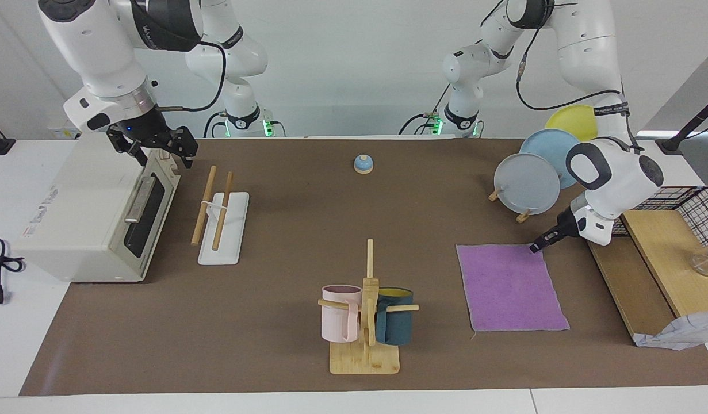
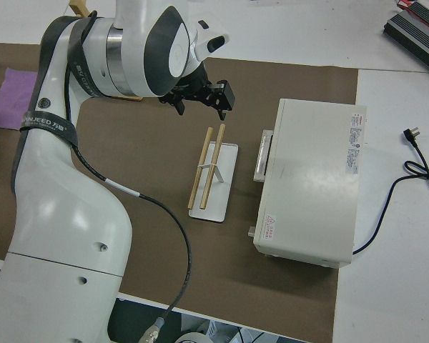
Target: Fold towel and hang on rack
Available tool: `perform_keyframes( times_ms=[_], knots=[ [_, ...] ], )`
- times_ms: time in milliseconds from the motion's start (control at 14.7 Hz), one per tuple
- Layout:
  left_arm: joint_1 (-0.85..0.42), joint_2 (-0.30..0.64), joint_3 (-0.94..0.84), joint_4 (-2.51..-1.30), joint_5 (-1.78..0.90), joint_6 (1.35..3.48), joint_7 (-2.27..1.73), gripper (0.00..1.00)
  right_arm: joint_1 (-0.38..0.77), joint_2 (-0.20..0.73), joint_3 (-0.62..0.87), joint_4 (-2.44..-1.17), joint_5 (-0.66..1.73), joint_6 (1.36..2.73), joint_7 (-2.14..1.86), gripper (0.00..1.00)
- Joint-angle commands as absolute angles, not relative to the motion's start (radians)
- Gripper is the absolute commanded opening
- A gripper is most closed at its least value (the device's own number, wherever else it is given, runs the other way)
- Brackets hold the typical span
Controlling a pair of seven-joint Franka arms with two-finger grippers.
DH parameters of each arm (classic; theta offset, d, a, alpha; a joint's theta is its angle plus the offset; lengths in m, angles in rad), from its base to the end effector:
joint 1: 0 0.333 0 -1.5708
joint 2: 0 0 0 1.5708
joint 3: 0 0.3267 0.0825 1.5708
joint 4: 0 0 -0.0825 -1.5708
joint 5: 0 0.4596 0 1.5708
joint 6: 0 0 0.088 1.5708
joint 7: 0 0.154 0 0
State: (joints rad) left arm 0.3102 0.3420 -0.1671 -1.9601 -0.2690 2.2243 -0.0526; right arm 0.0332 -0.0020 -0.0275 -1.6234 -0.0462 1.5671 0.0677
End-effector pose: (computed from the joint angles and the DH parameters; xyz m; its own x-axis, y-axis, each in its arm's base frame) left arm 0.6585 0.0760 0.2132 0.9295 0.3515 -0.1117 0.3686 -0.8963 0.2465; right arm 0.6246 -0.0036 0.5606 0.9968 -0.0621 -0.0510 -0.0595 -0.9970 0.0496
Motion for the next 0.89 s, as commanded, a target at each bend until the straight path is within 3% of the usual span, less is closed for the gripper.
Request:
perform_keyframes(
  times_ms=[0,68,614,819],
  knots=[
    [0.321,0.344,-0.170,-1.968,-0.290,2.243,-0.043,0.05,0.021,-0.008,-0.025,-1.628,-0.029,1.568,0.048,1.00],
    [0.319,0.344,-0.172,-1.968,-0.288,2.243,-0.043,0.00,0.021,-0.008,-0.025,-1.628,-0.029,1.568,0.048,1.00],
    [0.307,0.342,-0.170,-1.959,-0.278,2.227,0.008,0.00,0.021,-0.008,-0.025,-1.628,-0.029,1.568,0.048,1.00],
    [0.260,0.331,-0.178,-1.892,-0.195,2.157,0.029,0.00,0.021,-0.008,-0.025,-1.628,-0.029,1.568,0.048,1.00]
  ],
)
